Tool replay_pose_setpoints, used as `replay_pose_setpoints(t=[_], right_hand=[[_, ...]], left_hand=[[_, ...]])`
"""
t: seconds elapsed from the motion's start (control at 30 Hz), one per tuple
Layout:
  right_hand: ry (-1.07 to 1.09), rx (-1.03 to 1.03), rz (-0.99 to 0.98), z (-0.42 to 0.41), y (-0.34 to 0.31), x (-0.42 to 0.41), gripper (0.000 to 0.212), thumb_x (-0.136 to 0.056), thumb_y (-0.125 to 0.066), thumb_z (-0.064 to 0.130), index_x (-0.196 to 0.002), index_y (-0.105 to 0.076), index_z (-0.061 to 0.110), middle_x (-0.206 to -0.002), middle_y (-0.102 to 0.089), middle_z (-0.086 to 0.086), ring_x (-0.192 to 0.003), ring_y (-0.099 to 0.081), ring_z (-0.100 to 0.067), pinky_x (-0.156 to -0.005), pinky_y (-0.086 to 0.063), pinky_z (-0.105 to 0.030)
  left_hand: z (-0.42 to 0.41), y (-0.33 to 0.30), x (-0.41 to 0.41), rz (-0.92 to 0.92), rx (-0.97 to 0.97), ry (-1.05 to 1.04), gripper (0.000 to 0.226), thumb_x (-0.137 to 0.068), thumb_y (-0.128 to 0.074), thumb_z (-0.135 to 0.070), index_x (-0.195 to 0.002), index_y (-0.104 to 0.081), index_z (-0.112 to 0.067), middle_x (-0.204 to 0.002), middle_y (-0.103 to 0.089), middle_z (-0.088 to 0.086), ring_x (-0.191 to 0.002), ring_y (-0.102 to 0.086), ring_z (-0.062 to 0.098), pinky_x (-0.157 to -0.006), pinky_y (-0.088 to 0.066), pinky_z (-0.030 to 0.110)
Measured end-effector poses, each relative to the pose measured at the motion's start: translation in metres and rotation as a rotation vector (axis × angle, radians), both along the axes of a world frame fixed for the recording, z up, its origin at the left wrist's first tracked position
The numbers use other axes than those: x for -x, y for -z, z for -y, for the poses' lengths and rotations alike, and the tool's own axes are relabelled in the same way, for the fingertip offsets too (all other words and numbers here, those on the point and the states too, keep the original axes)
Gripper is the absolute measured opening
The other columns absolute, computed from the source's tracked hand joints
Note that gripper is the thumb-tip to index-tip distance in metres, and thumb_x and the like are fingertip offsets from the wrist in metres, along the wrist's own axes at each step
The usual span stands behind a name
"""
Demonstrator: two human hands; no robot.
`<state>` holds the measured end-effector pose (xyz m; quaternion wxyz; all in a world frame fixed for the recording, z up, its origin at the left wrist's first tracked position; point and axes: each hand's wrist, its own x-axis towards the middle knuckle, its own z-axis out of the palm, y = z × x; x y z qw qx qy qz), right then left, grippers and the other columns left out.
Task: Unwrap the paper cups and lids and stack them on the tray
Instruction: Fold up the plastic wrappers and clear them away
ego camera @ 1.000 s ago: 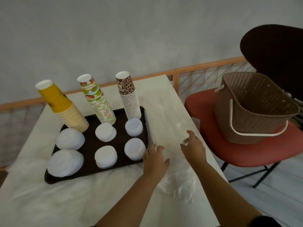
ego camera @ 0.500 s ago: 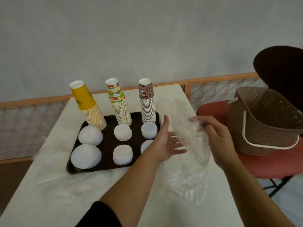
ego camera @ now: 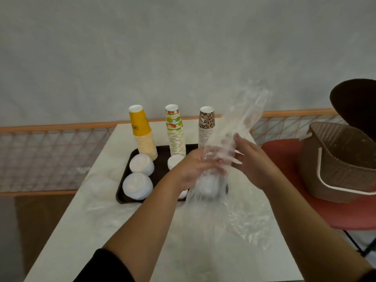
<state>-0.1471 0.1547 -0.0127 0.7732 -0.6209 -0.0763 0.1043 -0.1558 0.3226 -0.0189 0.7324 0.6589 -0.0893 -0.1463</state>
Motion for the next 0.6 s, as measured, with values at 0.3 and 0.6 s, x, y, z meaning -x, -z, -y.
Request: replay_pose_setpoints(t=[0.3, 0.6], right_hand=[[-0.005, 0.033, 0.154, -0.065, -0.018, -0.001, 0.040, -0.085, -0.059, 0.041, -0.114, -0.057, 0.014, -0.107, -0.064, -0.005, -0.090, -0.065, -0.016, -0.078, -0.054, -0.034], [-0.180, 0.168, 0.287, -0.085, -0.009, 0.006, 0.026, -0.088, -0.064, 0.011, -0.113, -0.060, 0.004, -0.109, -0.063, -0.027, -0.092, -0.062, -0.033, -0.075, -0.053, -0.034]], left_hand=[[-0.036, -0.018, 0.020, 0.202, -0.089, -0.500, 0.013, -0.093, -0.057, -0.015, -0.086, -0.067, -0.018, -0.076, -0.067, -0.004, -0.077, -0.061, 0.015, -0.081, -0.053, 0.039], [-0.070, -0.030, 0.023, 0.206, -0.057, -0.450, 0.022, -0.084, -0.067, -0.010, -0.105, -0.068, -0.018, -0.109, -0.066, 0.023, -0.101, -0.061, 0.038, -0.093, -0.047, 0.051]])
